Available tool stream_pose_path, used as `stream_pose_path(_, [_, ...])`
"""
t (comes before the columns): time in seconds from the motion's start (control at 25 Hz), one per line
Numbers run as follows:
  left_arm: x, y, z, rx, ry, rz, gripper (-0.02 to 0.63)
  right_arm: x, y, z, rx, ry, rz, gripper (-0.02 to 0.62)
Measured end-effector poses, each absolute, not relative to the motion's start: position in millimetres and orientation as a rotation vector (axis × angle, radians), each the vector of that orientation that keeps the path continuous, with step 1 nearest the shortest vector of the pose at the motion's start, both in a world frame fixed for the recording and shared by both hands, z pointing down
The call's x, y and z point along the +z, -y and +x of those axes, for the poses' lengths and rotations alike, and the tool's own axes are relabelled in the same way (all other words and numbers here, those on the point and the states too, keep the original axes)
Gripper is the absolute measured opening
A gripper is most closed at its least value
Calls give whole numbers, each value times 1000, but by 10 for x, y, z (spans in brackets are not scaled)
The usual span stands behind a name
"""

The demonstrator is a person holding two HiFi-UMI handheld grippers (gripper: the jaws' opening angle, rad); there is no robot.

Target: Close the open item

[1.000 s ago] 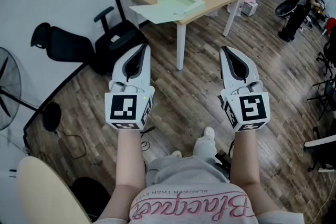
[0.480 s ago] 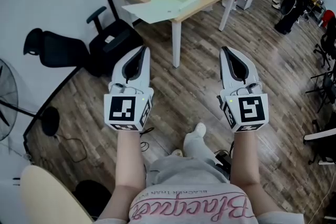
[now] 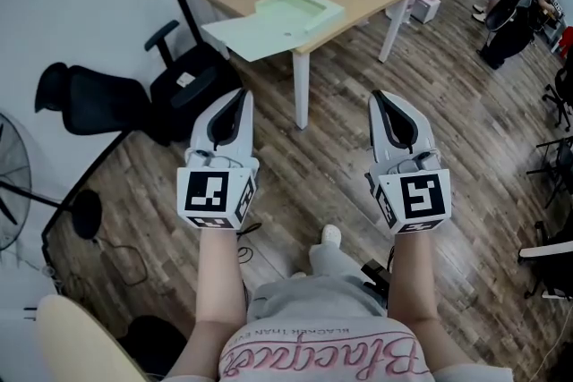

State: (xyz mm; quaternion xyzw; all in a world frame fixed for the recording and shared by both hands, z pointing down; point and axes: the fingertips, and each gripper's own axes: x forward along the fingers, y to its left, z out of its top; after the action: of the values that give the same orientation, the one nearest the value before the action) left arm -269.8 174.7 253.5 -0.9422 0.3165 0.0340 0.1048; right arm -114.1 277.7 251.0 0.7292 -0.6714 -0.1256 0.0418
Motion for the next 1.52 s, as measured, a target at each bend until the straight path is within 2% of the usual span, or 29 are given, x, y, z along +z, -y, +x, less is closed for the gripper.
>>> stream_pose_path(0.44, [2663,-946,-1980,96,-1100,-2781,18,2611,-1906,-253,-334,2136,2128,3])
stream_pose_path(0.68, [2709,-678,-1778,92,-1172,-2765,19,2688,-1596,-2,-321,2175,2078,3])
stream_pose_path(1.52, [2910,164,-1823,40,-1359,-2719,18,2877,-712,268,-270,2240,1985,3])
